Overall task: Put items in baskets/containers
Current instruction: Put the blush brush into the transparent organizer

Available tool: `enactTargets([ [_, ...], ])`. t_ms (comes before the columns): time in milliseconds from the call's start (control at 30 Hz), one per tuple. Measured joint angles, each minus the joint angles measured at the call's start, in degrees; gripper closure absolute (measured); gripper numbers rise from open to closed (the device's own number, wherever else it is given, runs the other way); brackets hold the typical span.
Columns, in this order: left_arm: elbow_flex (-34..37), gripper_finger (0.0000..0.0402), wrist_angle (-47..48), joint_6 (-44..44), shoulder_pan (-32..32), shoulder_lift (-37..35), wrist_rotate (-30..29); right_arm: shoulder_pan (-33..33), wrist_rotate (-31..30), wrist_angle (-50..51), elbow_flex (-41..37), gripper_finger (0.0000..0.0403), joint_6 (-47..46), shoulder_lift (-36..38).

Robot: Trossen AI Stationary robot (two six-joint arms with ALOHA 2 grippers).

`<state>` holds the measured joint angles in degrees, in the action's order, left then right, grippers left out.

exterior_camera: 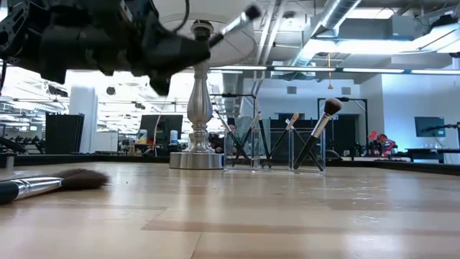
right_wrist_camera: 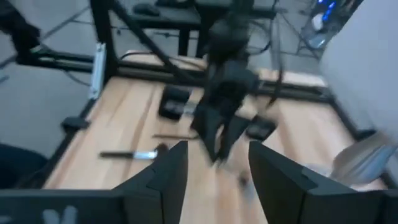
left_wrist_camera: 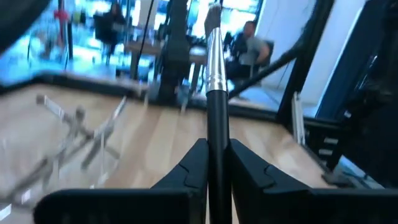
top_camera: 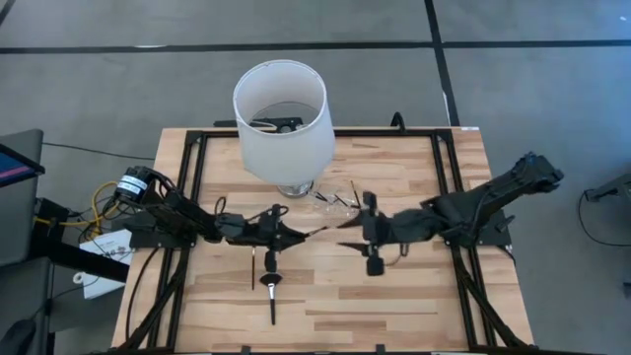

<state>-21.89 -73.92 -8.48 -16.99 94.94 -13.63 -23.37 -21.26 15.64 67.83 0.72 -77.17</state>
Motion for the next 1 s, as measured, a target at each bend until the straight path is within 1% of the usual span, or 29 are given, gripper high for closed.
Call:
enactTargets([
  [67, 0.00, 0.0363, -3.09, 2.36, -0.02, 0.00, 0.11, -1.32, -0.54, -2.16, -4.36, 0.0233, -2.10, 0.78],
  [133, 0.00, 0.0362, -5.33, 4.89, -0.02, -0.02, 0.45, -2.00, -2.87, -8.46, -9.41, 0.0227, -2.47, -0.01],
  [233, 0.00, 0.0359, -8.12, 9.73, -0.07, -0.04, 3.28, -1.96, -7.10, -23.59, -16.29, 0.0222, -0.10, -2.67],
  [300, 0.00, 0.0360, -10.09, 11.63, -0.22, -0.07, 5.99, -1.25, -7.89, -33.80, -19.93, 0.0221, 3.73, -5.50],
  [367, 0.00, 0.0363, -11.18, 12.57, -0.24, -0.09, 7.94, -0.12, -6.54, -44.52, -21.50, 0.0221, 8.69, -8.86],
  [433, -0.01, 0.0363, -12.43, 12.56, -0.21, -0.10, 8.68, 1.23, -4.48, -53.75, -21.81, 0.0224, 12.85, -11.58],
  [500, -0.02, 0.0361, -12.58, 12.57, -0.20, -0.11, 9.03, 2.60, -1.98, -60.13, -21.77, 0.0227, 14.63, -14.22],
  [567, -0.02, 0.0358, -12.78, 12.73, -0.23, -0.11, 9.22, 4.08, 0.92, -65.99, -21.83, 0.0231, 14.46, -16.49],
  [667, -0.02, 0.0360, -13.45, 12.75, -0.22, -0.13, 9.35, 5.59, 4.87, -71.01, -21.74, 0.0237, 14.29, -18.09],
  [767, -0.02, 0.0363, -13.20, 12.75, -0.24, -0.15, 9.38, 6.42, 8.21, -72.95, -21.65, 0.0243, 14.25, -18.85],
  [867, -0.02, 0.0358, -13.05, 12.76, -0.18, -0.11, 9.18, 6.63, 12.16, -74.92, -21.50, 0.0249, 11.79, -18.68],
  [1000, -0.02, 0.0359, -13.18, 13.88, -0.15, -0.11, 9.22, 6.64, 13.64, -76.95, -21.50, 0.0252, 10.27, -18.69],
])
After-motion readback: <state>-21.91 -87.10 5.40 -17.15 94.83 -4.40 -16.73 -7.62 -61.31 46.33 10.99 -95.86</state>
